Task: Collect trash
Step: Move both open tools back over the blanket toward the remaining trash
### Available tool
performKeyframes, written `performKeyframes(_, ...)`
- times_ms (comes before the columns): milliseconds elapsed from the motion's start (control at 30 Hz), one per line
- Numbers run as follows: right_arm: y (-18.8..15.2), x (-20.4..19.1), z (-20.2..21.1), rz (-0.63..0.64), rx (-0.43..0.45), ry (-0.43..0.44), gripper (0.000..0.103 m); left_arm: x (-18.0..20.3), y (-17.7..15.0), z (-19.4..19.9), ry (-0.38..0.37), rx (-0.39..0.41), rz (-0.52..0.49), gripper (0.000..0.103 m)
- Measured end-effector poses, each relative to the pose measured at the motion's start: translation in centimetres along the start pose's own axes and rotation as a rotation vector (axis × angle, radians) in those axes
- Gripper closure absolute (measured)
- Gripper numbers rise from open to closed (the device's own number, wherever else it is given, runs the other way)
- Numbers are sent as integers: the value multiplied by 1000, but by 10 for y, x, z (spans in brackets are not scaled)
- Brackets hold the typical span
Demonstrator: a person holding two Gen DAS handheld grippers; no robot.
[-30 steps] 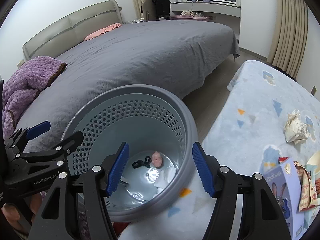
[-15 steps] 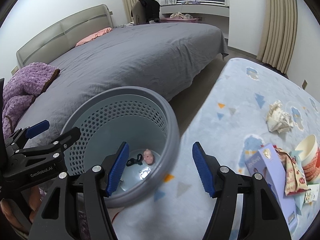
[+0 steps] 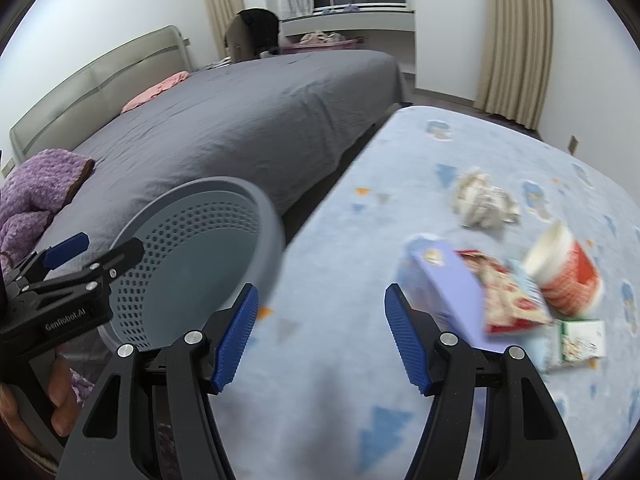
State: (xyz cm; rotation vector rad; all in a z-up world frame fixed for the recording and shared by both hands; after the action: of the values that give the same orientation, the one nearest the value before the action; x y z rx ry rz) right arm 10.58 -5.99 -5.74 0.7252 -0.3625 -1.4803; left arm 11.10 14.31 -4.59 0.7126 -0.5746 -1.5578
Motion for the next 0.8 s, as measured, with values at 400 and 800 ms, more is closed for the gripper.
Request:
performKeyframes(400, -22, 106, 63, -100, 25, -129, 40, 66, 2, 14, -54, 24, -93, 7)
performKeyframes(800, -25, 170, 100, -74, 42, -145, 40, 118, -11, 42, -86, 15, -48, 7)
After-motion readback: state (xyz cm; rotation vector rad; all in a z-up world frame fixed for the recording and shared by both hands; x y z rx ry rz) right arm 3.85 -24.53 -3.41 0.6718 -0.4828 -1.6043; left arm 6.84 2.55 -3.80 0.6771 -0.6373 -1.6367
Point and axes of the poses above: each gripper's, at about its wrist camera, not at the fingertips, and z roughly against the way its jaws point, x to its right, y to its top, the point moved 7 cm from there along -z, roughly the way its jaws point, and after that the axes turned 8 degrees about -z, right-handed, at the moved point
